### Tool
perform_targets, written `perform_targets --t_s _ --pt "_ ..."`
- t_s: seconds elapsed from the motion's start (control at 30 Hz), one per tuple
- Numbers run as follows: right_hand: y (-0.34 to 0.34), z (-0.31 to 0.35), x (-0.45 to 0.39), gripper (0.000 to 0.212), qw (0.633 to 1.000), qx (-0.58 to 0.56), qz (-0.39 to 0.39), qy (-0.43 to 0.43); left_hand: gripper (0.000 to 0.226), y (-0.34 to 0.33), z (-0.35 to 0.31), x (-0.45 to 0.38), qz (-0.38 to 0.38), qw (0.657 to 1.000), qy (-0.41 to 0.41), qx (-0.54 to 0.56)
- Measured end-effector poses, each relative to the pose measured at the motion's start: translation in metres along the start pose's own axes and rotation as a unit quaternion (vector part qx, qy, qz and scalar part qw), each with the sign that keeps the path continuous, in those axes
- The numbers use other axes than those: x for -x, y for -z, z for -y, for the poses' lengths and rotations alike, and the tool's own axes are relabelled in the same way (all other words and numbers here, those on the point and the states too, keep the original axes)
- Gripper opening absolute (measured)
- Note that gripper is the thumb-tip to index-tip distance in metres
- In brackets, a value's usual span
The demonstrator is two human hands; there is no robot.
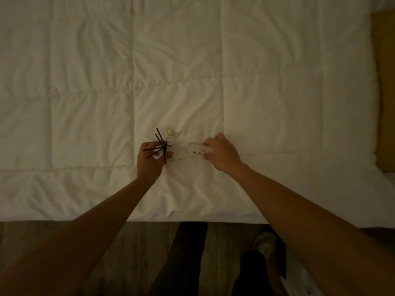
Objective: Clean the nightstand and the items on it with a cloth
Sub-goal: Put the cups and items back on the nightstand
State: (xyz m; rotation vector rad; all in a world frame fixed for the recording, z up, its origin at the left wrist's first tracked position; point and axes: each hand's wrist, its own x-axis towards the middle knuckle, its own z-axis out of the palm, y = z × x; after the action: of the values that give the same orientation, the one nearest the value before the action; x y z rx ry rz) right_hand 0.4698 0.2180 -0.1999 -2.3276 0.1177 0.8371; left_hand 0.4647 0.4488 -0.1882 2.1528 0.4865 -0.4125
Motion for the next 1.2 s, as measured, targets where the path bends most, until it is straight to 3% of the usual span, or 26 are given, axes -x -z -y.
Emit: perform_targets --t_s 0.13,0.3,0.53,0.73,0.8,0.93,1.1,1.2 --pt "0.006 -0.012 0.035 0.034 0.993 -0.092 -0.070 -0.016 0.033 -0.001 -0.024 0.010 -0.011 0.999 -0.042 -0.020" --pt "0.049 -0.050 0.097 0.033 0.966 -0.208 -0.139 -0.061 0.032 -0.029 -0.073 0.041 0.038 0.989 -0.121 -0.072" --pt "0.101 -0.158 0.236 0.028 0.917 -0.272 -0.278 -0.085 0.032 -0.144 -0.148 0.125 0.207 0.950 -0.214 -0.096" --pt "0.096 -0.275 0.374 0.031 0.862 -0.324 -0.358 -0.151 0.034 -0.273 -0.203 0.234 0.351 0.876 -0.305 -0.131" --pt "0.086 -0.304 0.416 0.034 0.841 -0.340 -0.380 -0.179 0.032 -0.310 -0.219 0.271 0.399 0.857 -0.300 -0.130" --pt "0.058 -0.361 0.504 0.035 0.802 -0.340 -0.427 -0.240 0.027 -0.383 -0.236 0.355 0.492 0.836 -0.216 -0.110" --pt "0.014 -0.415 0.595 0.038 0.748 -0.354 -0.459 -0.323 0.006 -0.452 -0.238 0.453 0.565 0.786 -0.221 -0.119" --pt "-0.013 -0.438 0.634 0.038 0.722 -0.365 -0.464 -0.361 0.021 -0.492 -0.230 0.502 0.569 0.762 -0.244 -0.189"
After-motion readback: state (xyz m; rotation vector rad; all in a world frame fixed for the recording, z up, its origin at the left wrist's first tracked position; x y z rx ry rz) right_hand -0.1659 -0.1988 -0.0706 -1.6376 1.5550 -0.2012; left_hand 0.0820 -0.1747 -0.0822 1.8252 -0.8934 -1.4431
